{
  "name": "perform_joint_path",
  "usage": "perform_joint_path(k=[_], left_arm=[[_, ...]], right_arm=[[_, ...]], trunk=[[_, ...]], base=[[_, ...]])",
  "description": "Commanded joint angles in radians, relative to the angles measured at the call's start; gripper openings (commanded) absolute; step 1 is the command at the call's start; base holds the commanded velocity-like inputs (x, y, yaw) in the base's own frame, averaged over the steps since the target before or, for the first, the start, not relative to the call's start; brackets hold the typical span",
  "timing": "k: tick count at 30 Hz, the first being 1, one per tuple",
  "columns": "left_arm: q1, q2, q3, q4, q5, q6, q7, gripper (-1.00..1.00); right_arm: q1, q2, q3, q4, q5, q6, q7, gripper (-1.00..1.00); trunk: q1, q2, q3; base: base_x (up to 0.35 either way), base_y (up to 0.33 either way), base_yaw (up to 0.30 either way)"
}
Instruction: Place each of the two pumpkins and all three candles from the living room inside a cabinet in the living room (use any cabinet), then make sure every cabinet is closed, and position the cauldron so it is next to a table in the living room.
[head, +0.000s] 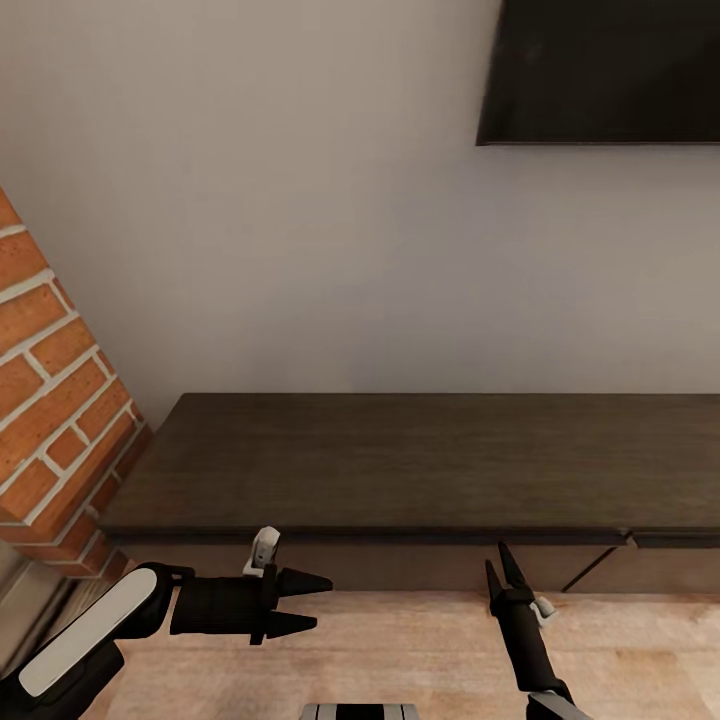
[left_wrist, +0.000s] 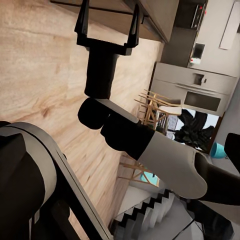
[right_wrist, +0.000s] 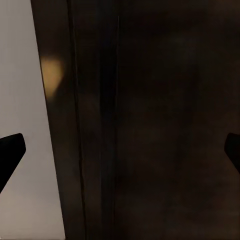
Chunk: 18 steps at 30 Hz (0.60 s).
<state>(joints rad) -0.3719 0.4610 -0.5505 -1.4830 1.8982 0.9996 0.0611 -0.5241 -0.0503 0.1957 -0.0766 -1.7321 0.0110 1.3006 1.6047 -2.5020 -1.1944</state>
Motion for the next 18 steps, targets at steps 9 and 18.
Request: perform_joint_path(k=[9, 18], left_arm=[[-0.001, 0.001, 0.000, -0.001, 0.009, 0.001, 0.006, 1.00], [-0.001, 0.001, 0.000, -0.004, 0.009, 0.001, 0.007, 1.00]], right_arm=[[0.000, 0.001, 0.011, -0.002, -0.007, 0.001, 0.005, 1.00], [0.000, 0.001, 0.011, -0.002, -0.006, 0.001, 0.006, 1.00]], trunk=[[0.000, 0.000, -0.001], [0.000, 0.000, -0.001]], base=[[0.029, 0.010, 0.000], [0.036, 0.009, 0.000]])
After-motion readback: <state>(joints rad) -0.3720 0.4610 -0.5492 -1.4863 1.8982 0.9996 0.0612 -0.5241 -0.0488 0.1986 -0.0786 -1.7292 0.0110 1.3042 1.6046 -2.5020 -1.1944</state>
